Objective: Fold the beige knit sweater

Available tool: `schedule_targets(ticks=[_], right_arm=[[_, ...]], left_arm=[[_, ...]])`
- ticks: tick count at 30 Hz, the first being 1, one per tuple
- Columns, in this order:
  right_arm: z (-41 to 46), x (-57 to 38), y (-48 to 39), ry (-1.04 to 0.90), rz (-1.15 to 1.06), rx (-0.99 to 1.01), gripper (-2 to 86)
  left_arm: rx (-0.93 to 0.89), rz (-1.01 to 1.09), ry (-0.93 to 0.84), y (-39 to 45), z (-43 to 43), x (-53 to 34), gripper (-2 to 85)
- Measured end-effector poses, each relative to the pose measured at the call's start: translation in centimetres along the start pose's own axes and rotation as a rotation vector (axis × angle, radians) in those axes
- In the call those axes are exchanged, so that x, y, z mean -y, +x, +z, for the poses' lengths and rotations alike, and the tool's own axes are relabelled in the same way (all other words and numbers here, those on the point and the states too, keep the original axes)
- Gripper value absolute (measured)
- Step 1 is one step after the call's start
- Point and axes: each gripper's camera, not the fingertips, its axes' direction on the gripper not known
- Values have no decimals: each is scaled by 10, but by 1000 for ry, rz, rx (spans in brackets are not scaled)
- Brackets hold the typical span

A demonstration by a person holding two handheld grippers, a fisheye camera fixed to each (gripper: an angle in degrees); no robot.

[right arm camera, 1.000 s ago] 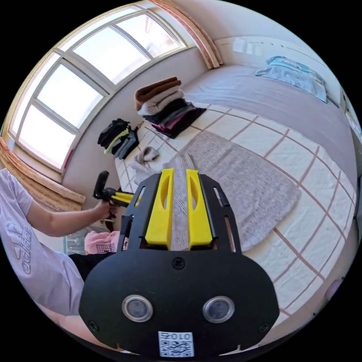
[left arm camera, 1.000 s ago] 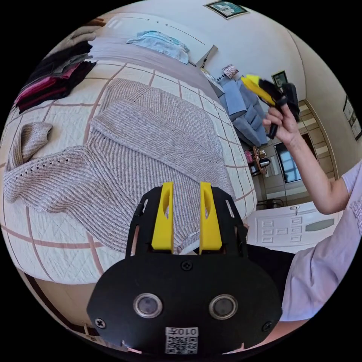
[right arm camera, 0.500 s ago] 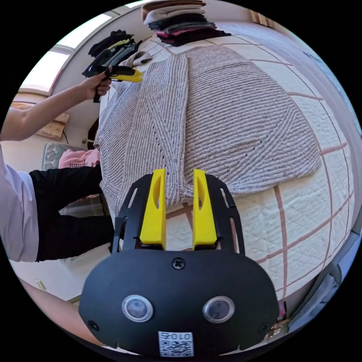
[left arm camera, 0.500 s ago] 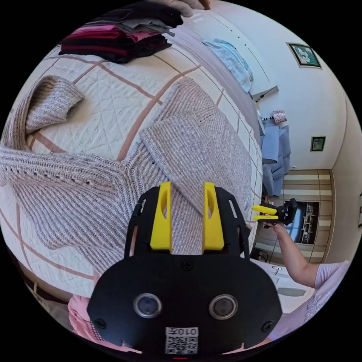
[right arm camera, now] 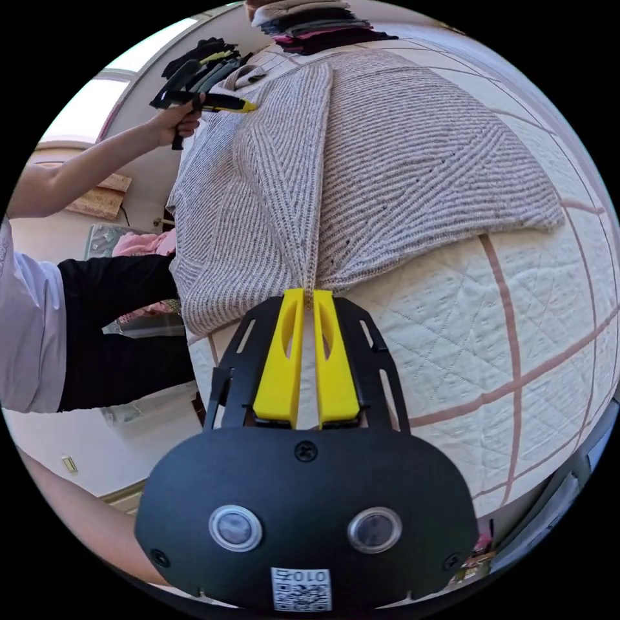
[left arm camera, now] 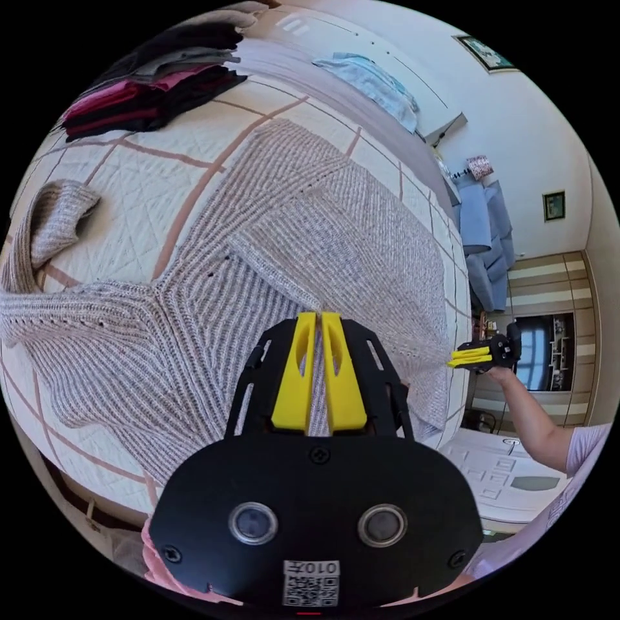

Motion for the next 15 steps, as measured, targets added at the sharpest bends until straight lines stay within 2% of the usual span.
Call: schedule_targets(ticks=[3, 6, 8, 11, 13, 15], right_arm=[[4, -11, 17, 41, 64, 44, 42], [-5, -20, 18, 58, 147, -36, 32], [-25, -30, 6, 150, 216, -144, 25], [-53, -35, -23, 314, 286, -260, 23], [-55, -27, -38, 402, 267, -227, 23], [-45, -10, -46, 410, 247, -178, 24]], left_arm=[[-55, -52, 36, -15, 6, -14, 6], [-163, -125, 89, -28, -7, -28, 12], [-154, -99, 126, -25, -23, -39, 17], [-83, -35, 226, -18, -66, -66, 27], [28, -30, 294, -23, -105, -92, 37], [115, -65, 354, -37, -135, -112, 47]])
